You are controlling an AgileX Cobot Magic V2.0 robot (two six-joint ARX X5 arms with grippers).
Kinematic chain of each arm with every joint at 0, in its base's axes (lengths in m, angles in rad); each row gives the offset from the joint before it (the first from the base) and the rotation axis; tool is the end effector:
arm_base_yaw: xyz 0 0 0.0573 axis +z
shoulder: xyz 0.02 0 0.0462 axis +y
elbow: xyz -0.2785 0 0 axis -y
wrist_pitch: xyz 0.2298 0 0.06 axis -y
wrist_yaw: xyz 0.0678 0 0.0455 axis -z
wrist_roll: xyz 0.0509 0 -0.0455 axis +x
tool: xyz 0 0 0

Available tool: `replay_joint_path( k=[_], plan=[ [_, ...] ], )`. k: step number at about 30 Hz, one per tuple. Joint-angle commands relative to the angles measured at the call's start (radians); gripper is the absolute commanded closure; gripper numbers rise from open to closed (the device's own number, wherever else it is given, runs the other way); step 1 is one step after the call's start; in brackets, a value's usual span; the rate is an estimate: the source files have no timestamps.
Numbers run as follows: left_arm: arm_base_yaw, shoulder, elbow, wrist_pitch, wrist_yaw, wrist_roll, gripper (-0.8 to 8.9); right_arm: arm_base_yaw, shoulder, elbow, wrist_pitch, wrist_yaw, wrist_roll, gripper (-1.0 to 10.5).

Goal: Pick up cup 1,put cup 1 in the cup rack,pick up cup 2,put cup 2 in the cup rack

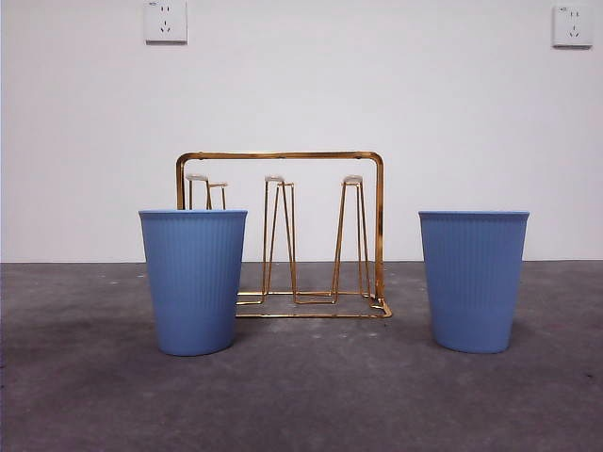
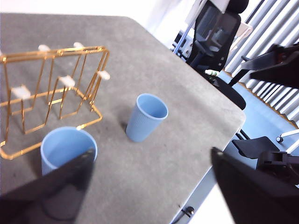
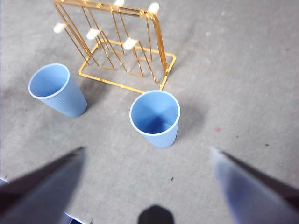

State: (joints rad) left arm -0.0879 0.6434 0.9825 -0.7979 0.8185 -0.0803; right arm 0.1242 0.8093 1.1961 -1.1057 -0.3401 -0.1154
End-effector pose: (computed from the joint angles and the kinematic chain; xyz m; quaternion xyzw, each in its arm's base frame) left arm 0.0823 -0.0446 0.3582 -0.1163 0.2293 -0.4175 0.8715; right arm 0.1022 0.0299 0.3711 -0.0147 0.3367 0.2352 0.9116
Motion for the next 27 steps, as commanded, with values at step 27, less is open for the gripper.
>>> replay_joint_path(
  k=[27],
  plan=[
    [-0.137,0.159,0.014,0.260,0.132,-0.155,0.91,0.001,0.584,0.002,0.203,0.000,0.097,4.1]
  ],
)
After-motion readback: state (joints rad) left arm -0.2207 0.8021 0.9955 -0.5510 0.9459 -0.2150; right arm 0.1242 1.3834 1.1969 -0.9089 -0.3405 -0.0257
